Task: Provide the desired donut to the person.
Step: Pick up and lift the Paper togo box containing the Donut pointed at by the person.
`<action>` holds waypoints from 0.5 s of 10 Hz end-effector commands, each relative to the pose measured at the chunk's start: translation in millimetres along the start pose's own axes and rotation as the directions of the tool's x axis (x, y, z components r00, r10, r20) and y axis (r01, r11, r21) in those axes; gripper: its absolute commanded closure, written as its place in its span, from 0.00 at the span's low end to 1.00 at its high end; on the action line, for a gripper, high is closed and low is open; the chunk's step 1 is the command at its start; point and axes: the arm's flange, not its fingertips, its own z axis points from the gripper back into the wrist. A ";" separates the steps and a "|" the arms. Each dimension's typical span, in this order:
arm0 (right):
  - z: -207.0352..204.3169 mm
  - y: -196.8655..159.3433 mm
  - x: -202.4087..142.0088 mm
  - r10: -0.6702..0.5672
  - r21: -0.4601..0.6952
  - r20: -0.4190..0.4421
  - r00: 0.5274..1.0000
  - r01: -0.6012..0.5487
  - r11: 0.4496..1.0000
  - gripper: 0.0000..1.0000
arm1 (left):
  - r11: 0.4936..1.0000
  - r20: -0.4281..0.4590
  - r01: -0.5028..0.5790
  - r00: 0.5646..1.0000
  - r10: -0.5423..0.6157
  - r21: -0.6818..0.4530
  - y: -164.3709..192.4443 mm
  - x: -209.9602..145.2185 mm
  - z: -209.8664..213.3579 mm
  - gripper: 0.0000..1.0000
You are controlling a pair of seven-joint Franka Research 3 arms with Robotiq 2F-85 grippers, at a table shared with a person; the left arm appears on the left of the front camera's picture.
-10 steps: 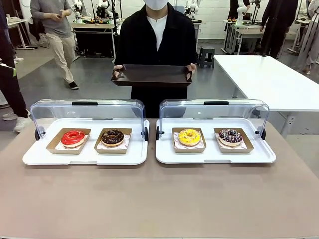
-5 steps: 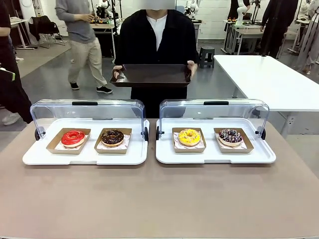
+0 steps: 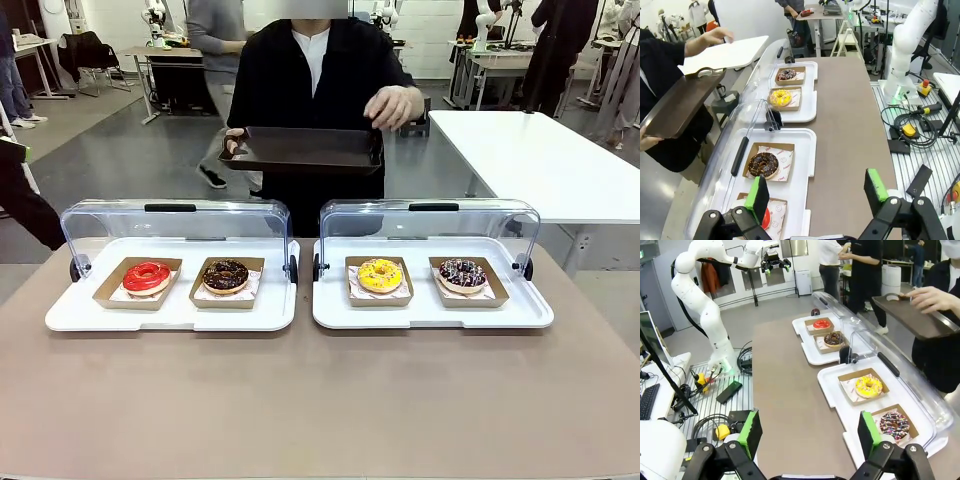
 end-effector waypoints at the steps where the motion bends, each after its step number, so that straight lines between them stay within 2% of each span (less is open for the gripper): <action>1: -0.4 0.0 0.6 0.007 0.007 0.009 1.000 -0.007 1.000 0.00 | 1.000 0.016 0.005 1.000 -0.004 -0.003 -0.3 2.8 -0.4 0.00; 5: -0.4 0.0 0.6 0.007 0.007 0.009 1.000 -0.007 1.000 0.00 | 1.000 0.016 0.005 1.000 -0.004 -0.003 -0.3 2.8 -0.4 0.00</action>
